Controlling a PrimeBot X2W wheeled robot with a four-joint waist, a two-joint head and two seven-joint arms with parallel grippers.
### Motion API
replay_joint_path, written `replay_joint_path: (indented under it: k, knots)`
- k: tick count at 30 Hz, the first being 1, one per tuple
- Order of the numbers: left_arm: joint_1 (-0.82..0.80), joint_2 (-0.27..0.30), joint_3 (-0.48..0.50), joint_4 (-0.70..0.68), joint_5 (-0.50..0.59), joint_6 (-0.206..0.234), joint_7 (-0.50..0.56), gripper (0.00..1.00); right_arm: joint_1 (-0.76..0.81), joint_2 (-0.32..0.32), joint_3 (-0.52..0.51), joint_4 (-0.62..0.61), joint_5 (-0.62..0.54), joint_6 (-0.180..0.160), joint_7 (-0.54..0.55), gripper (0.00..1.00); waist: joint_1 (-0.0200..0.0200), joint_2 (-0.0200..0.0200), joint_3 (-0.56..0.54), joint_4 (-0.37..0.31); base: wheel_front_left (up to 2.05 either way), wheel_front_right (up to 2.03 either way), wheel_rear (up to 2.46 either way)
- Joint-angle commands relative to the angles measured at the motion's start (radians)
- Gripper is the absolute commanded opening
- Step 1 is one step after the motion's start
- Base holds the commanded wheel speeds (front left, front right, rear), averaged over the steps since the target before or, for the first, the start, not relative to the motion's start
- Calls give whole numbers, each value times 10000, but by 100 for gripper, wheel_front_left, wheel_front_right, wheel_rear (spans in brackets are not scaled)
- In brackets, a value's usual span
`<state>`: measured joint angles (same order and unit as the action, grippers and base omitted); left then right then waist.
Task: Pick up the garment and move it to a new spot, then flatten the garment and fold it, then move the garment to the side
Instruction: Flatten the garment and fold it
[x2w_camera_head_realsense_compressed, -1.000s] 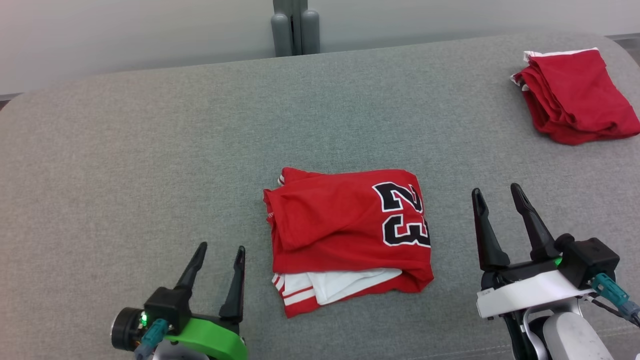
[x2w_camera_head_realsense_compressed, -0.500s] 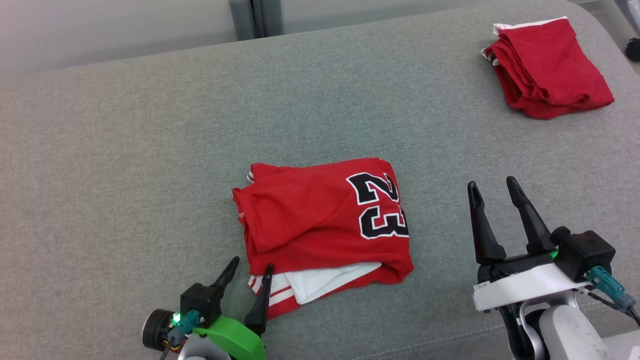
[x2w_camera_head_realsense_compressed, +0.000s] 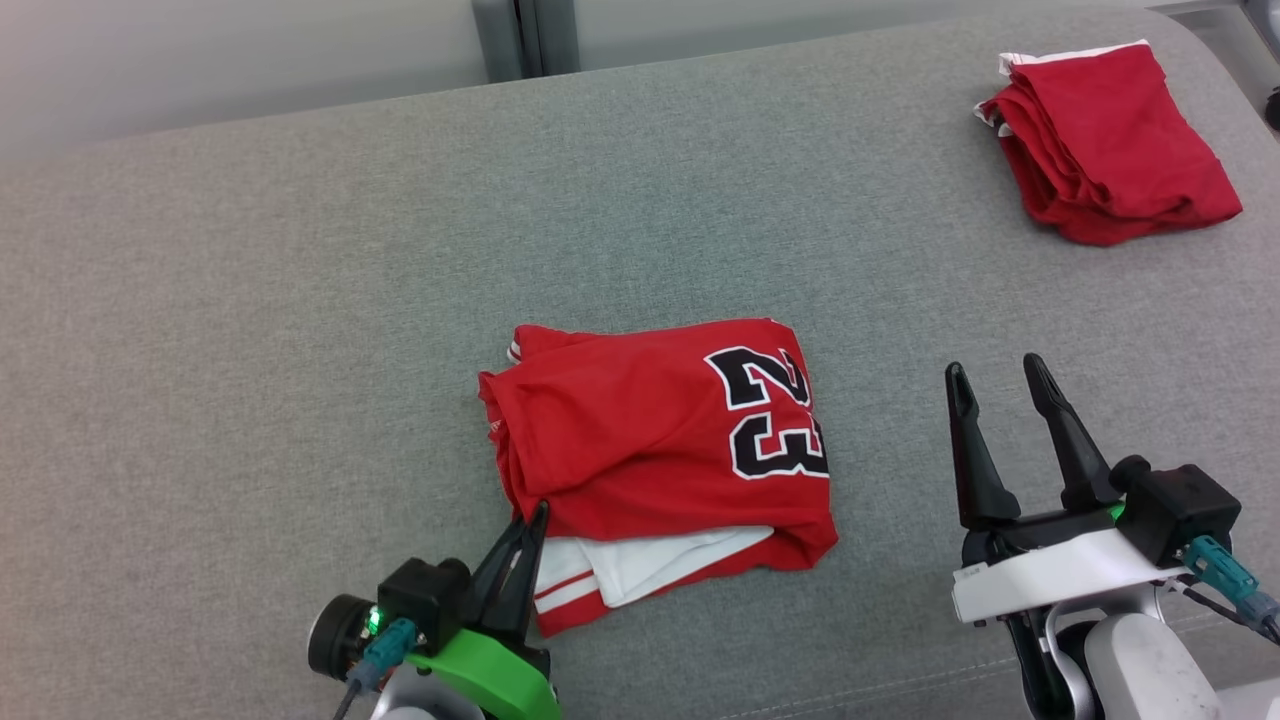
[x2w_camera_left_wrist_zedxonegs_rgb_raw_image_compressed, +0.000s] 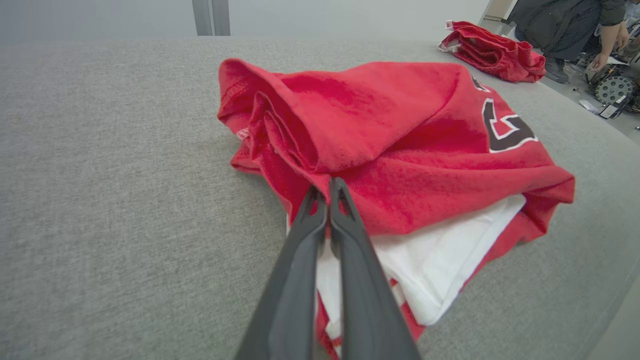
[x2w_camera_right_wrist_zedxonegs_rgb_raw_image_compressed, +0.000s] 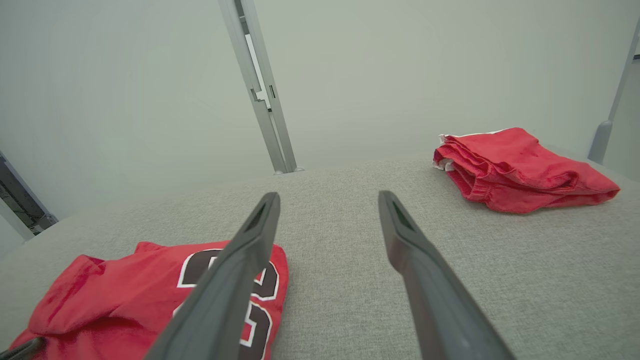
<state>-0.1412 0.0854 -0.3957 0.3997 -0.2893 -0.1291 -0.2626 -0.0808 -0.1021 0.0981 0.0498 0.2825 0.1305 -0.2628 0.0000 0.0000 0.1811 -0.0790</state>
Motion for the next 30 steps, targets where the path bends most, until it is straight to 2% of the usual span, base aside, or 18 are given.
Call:
replay_joint_path:
  k: [1, 9, 15, 16, 19, 20, 21, 30]
  knots:
    - [249, 112, -101, -191, 76, -33, -23, 0, 122, 19, -20, 2, -70, 4, -23, 100, 0, 0, -79, 129, 0, 0, 0]
    - [1279, 363, -750, -1101, -90, -33, -23, 0, 206, 8, -213, 52, -42, 4, -23, 100, 0, 0, -160, 521, 0, 0, 0]
    - [1639, 411, -951, -822, -336, -33, -23, 0, 259, -34, -203, 144, 13, 4, -23, 100, 0, 0, -209, 712, 0, 0, 0]
    - [1619, 379, -1061, -685, -483, -33, -23, 35, 272, -47, -179, 174, 18, 4, -23, 100, 0, 0, -239, 731, 0, 0, 0]
    - [1476, 362, -1230, -476, -709, -33, -23, 36, 263, -94, -119, 224, 33, 4, -23, 100, 0, 0, -291, 745, 0, 0, 0]
    - [1407, 392, -1231, -470, -681, -33, -23, 94, 257, -118, -119, 233, 46, 2, -23, 100, 0, 0, -312, 750, 0, 0, 0]
    - [1380, 407, -1171, -459, -653, -32, -23, 100, 253, -131, -127, 228, 56, 2, -23, 100, 0, 0, -324, 750, 0, 0, 0]
    - [1366, 383, 52, -1691, -303, 112, -23, 100, 370, -205, -270, 175, 61, 2, -23, 100, 0, 0, -468, 754, 0, 0, 0]
